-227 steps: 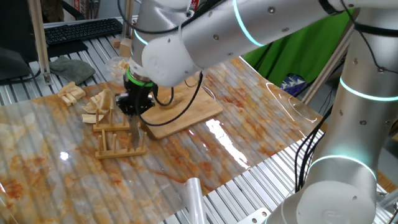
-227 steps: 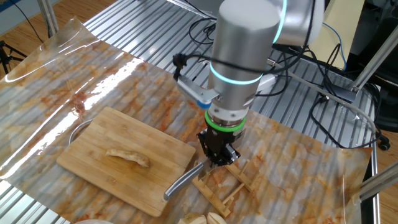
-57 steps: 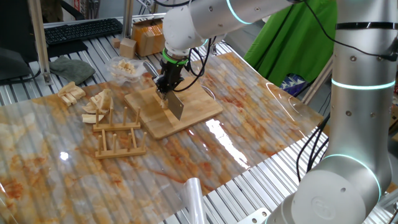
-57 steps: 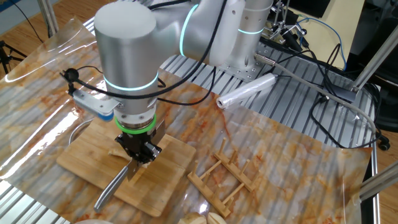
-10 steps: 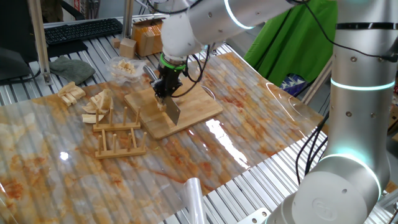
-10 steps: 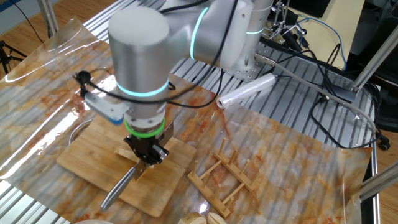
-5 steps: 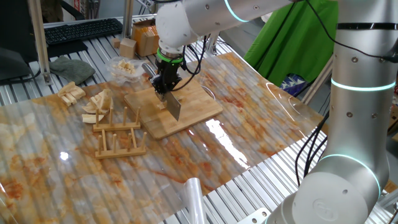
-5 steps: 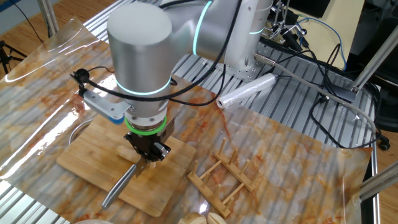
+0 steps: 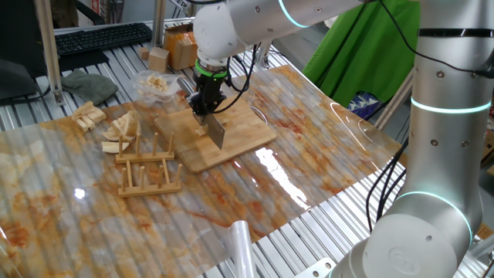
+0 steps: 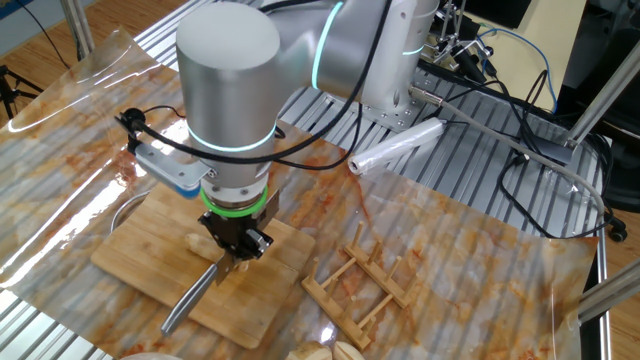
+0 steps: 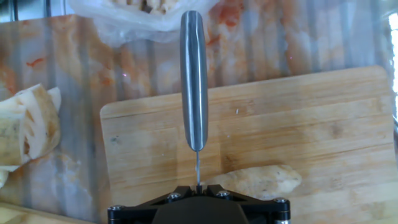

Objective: Slice the lotus root

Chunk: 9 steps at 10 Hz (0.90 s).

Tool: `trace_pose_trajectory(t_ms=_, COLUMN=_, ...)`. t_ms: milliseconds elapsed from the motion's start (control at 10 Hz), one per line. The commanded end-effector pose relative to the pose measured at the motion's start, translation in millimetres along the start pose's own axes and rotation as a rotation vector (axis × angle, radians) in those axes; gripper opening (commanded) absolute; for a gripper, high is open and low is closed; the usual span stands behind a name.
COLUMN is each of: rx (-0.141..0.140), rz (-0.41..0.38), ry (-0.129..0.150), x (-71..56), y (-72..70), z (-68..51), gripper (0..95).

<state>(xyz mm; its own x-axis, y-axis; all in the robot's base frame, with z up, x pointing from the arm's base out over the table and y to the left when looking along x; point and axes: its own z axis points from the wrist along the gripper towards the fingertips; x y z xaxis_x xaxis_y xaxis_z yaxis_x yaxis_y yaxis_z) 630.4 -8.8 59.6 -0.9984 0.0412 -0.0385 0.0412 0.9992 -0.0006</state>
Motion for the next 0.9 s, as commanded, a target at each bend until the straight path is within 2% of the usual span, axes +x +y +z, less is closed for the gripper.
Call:
trace_pose_trajectory(t_ms=100, rx=-0.008, rz=0.002, ry=-0.012, x=4.2, y=-0.3, z=5.8, gripper=0.0)
trace_pose_trajectory(t_ms=400, rx=-0.021, rz=0.007, ry=-0.027, x=9.8, y=-1.2, z=15.6, gripper=0.0)
trace_pose_trajectory(t_ms=500, rx=-0.016, rz=0.011, ry=-0.017, x=10.7, y=-1.4, z=15.8, gripper=0.0)
trace_pose_trajectory(t_ms=600, rx=-0.013, rz=0.012, ry=0.029, x=7.0, y=-0.6, z=8.0, gripper=0.0)
trace_pose_trajectory(t_ms=700, rx=-0.006, rz=0.019, ry=0.011, x=8.4, y=0.5, z=8.2, gripper=0.0)
trace_pose_trajectory(t_ms=900, rx=0.000, rz=0.023, ry=0.028, x=6.6, y=0.5, z=4.4, gripper=0.0)
